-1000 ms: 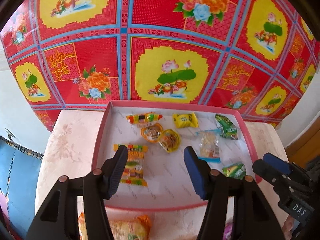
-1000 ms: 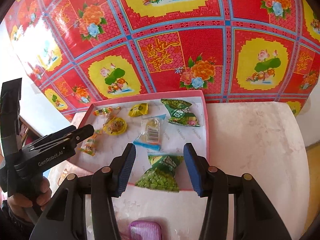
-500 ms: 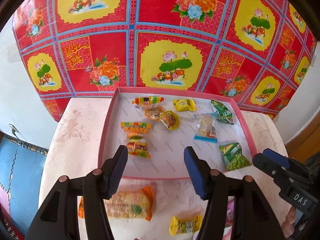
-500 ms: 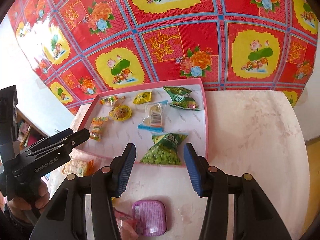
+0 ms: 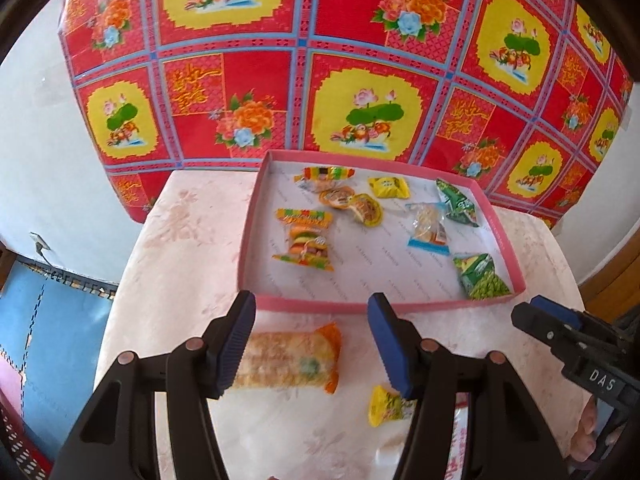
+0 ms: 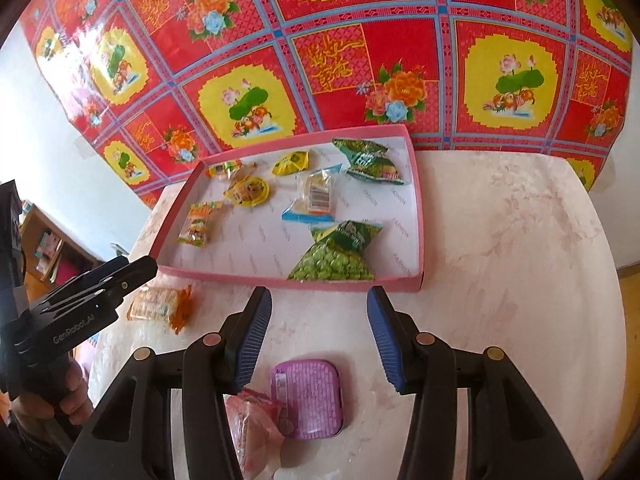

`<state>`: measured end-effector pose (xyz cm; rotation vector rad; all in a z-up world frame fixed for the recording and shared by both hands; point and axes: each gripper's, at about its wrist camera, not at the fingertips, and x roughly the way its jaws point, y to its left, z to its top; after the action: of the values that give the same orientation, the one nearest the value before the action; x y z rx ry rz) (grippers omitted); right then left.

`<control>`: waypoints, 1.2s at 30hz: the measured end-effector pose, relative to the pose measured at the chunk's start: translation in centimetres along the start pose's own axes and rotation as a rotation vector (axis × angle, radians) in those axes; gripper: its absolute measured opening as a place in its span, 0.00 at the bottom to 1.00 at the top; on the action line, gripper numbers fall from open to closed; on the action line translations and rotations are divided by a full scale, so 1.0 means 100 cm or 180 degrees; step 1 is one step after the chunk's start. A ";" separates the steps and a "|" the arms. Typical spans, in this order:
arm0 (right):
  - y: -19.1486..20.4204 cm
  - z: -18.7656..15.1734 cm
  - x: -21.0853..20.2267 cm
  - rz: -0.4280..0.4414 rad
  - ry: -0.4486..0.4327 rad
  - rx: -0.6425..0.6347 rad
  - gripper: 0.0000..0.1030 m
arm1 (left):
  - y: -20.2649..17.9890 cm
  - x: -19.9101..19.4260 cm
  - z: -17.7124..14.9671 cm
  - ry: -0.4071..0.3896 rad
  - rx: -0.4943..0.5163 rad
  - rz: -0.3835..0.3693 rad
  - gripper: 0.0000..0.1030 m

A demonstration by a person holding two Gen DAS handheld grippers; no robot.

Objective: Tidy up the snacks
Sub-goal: 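Move the left tool to the long wafer pack while the right tool approaches the purple case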

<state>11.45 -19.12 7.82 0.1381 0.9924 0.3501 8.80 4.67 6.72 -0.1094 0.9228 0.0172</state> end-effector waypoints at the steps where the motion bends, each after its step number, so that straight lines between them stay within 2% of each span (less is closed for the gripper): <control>1: 0.001 -0.002 0.000 0.0004 0.0017 -0.0008 0.50 | 0.002 -0.001 -0.001 0.0002 -0.0011 0.0006 0.60; 16: 0.008 -0.027 0.004 0.0027 0.0214 -0.0047 0.50 | 0.037 0.000 -0.028 0.0135 -0.0222 0.0115 0.60; 26: 0.008 -0.033 0.007 0.0027 0.0282 -0.0045 0.50 | 0.027 0.008 -0.040 0.0279 -0.0263 -0.0110 0.61; 28: 0.007 -0.034 0.008 0.0024 0.0296 -0.0037 0.50 | 0.022 0.012 -0.041 0.0301 -0.0236 -0.0094 0.65; 33: 0.006 -0.034 0.011 0.0014 0.0323 -0.0037 0.50 | 0.021 0.014 -0.040 0.0251 -0.0259 -0.0078 0.65; 36: 0.005 -0.033 0.011 0.0011 0.0321 -0.0039 0.50 | 0.025 0.017 -0.040 0.0279 -0.0294 0.0020 0.65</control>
<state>9.10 -18.38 5.25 0.1119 1.0896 0.3692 6.47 6.73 2.78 -0.1943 1.0100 0.0612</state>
